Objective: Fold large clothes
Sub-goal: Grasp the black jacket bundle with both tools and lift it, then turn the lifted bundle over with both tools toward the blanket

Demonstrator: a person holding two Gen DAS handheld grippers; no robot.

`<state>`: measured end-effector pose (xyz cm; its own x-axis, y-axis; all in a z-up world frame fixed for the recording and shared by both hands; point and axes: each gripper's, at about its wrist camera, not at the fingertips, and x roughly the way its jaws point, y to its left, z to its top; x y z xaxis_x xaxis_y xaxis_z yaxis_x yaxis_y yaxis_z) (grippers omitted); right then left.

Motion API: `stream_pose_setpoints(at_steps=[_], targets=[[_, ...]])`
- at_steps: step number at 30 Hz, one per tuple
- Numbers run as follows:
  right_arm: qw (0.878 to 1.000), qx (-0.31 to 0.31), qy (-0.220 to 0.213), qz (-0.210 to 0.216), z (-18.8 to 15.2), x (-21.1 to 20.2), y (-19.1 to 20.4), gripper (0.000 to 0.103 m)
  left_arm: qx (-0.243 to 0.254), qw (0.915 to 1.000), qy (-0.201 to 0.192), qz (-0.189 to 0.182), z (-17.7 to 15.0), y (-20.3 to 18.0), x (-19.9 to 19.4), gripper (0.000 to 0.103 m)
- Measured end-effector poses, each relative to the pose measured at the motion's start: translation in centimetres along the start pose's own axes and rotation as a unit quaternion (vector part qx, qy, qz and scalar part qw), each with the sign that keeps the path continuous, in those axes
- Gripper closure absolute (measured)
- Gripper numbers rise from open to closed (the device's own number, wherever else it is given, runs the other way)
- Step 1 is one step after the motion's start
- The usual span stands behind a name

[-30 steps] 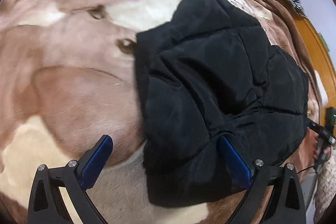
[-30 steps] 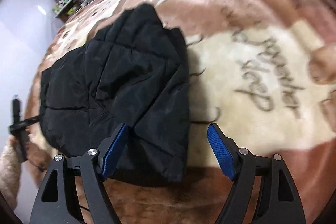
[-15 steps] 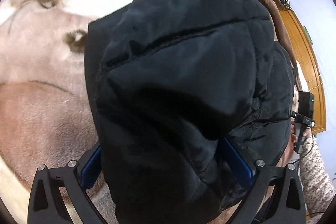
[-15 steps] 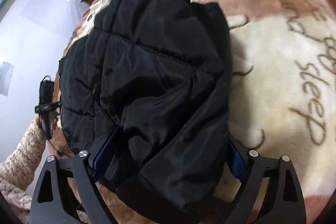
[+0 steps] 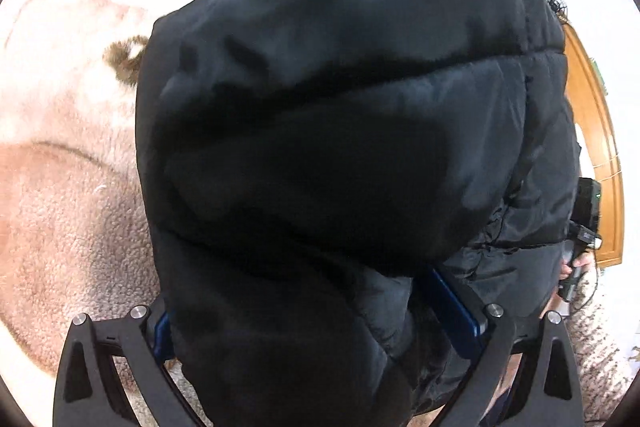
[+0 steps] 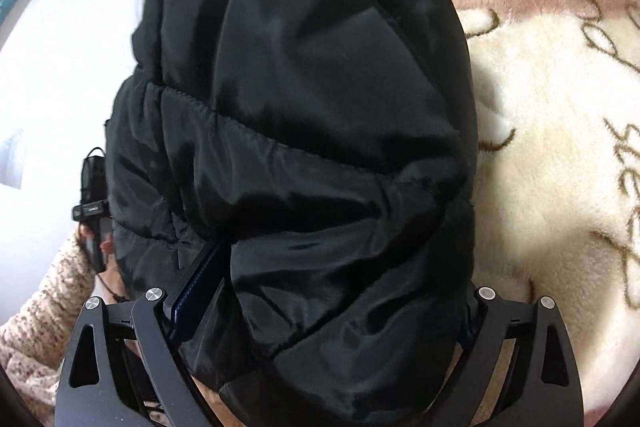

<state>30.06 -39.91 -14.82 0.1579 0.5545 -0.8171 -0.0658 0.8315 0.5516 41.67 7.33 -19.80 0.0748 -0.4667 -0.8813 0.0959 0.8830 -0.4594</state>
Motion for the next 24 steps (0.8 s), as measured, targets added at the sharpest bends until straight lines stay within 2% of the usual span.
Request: stream_pose_setpoints(at_steps=[5,10,14,20,22,24], targets=[[0.999,-0.013,0.001,-0.045,0.0,0.2,1.9,0.028,0.002,0.9992,-0.005,0.040,-0.1,-1.4,0.2,0.010],[0.992,-0.067,-0.010,-0.110,-0.4,0.1,5.0,0.047,0.010,0.9970,-0.011,0.076,-0.1,-3.3,0.1,0.024],[0.988,-0.080,-0.018,-0.133,-0.7,0.4,6.3,0.051,0.016,0.9947,-0.015,0.100,0.2,-4.4,0.2,0.028],[0.991,-0.056,-0.024,-0.118,-0.6,0.5,5.2,0.048,0.002,0.9957,-0.021,0.090,1.0,-4.3,0.6,0.024],[0.991,-0.049,-0.030,-0.119,-0.8,0.2,4.1,0.048,-0.006,0.9960,-0.026,0.085,0.8,-4.8,0.9,0.031],[0.987,-0.059,-0.041,-0.143,-1.2,0.1,4.9,0.051,-0.004,0.9955,-0.039,0.086,0.6,-5.3,0.7,0.038]])
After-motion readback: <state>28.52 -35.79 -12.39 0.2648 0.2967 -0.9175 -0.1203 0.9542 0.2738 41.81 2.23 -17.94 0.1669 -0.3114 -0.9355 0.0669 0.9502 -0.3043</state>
